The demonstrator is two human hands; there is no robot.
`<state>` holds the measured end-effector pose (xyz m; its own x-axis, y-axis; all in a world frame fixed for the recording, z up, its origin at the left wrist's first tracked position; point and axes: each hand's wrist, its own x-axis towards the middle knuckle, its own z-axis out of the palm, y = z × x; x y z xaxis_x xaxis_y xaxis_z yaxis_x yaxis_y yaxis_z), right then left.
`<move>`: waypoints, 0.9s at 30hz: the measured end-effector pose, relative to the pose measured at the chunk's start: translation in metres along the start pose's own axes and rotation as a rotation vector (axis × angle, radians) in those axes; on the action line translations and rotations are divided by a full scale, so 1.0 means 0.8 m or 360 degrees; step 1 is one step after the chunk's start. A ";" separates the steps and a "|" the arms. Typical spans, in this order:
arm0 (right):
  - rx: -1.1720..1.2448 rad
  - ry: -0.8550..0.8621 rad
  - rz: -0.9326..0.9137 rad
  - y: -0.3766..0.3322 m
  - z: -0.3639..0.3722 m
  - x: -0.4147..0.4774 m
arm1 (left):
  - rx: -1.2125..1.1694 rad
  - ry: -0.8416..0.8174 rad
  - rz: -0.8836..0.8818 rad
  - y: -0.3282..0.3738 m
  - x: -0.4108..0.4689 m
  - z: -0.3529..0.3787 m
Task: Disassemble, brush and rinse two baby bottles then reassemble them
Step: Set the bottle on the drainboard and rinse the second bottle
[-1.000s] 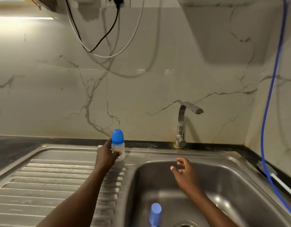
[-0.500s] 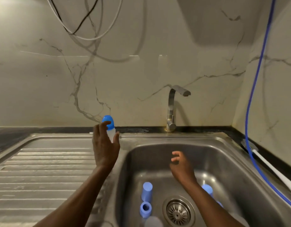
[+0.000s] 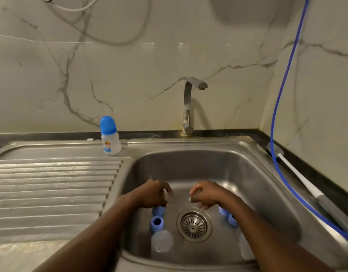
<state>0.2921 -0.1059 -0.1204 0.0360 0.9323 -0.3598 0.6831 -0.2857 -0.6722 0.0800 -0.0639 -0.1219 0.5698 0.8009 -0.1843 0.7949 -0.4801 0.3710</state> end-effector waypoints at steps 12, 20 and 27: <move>-0.0371 -0.0539 -0.0401 -0.045 0.013 -0.030 | -0.0154 0.0784 -0.0103 -0.015 0.013 -0.009; -0.0313 -0.0262 -0.0561 -0.049 0.020 -0.024 | -0.0573 0.1168 -0.0111 0.016 0.053 -0.043; 0.0159 0.0559 -0.0439 -0.022 -0.009 0.012 | -0.0993 0.1319 -0.0047 0.075 0.150 -0.093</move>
<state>0.2860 -0.0900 -0.1072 0.1197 0.9903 0.0713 0.6288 -0.0200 -0.7773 0.1807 0.0297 -0.0543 0.0418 0.9176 0.3954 0.4225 -0.3749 0.8252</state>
